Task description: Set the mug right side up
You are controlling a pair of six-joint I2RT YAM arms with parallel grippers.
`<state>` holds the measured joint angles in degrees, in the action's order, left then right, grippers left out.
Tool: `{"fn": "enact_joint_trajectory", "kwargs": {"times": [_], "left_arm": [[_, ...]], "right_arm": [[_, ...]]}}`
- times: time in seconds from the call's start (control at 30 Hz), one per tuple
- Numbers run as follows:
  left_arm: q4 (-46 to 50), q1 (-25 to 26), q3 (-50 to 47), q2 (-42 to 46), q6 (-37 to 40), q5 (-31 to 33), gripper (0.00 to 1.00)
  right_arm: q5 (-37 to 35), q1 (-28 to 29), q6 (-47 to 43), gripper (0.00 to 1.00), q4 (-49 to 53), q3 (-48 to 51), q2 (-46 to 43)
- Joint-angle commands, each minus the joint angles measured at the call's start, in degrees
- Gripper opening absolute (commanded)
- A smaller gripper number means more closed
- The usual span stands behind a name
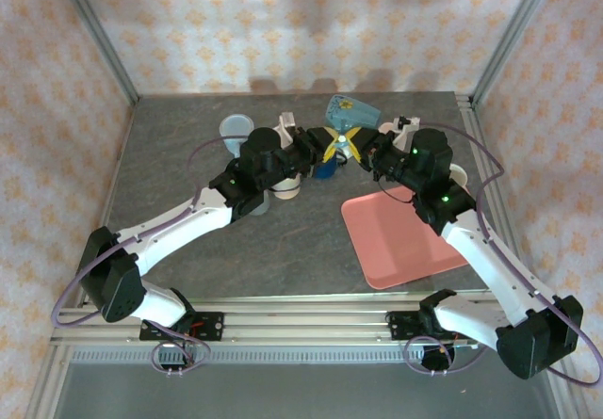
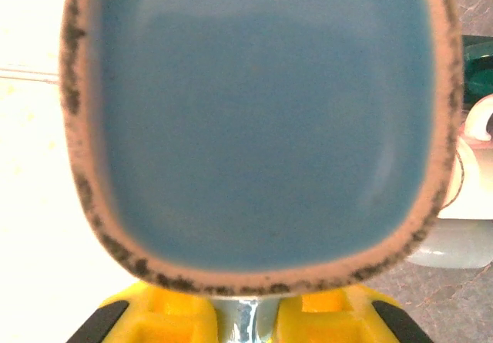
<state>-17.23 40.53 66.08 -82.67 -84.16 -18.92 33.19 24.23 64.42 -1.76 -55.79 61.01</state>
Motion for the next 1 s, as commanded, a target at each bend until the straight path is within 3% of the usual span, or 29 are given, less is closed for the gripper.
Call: {"fn": "enact_joint_trajectory", "kwargs": {"times": [0.0,0.13,0.43,0.57,0.8,0.97], "left_arm": [[-8.35,0.55,1.82,2.15,3.69,1.77,0.0],[-10.37,0.58,0.87,2.25,5.24,0.97,0.0],[-6.09,0.4,1.02,3.54,12.35,1.14,0.0],[-0.72,-0.22,3.07,3.47,16.5,0.9,0.0],[17.05,-0.72,9.09,4.91,33.72,3.69,0.0],[25.36,-0.67,9.91,6.26,43.28,5.48,0.0]], "right_arm": [[1.18,0.52,-1.52,0.27,1.01,-0.53,-0.2],[1.01,0.51,-1.31,0.36,1.45,-0.73,-0.19],[0.67,0.51,-2.37,0.47,3.04,-0.96,-0.87],[-1.31,0.48,-7.64,0.5,10.17,-3.15,-2.2],[-5.06,0.3,-19.54,0.52,29.79,-10.89,-2.44],[-6.79,-3.99,-27.85,0.53,42.9,-16.79,-2.74]]}}
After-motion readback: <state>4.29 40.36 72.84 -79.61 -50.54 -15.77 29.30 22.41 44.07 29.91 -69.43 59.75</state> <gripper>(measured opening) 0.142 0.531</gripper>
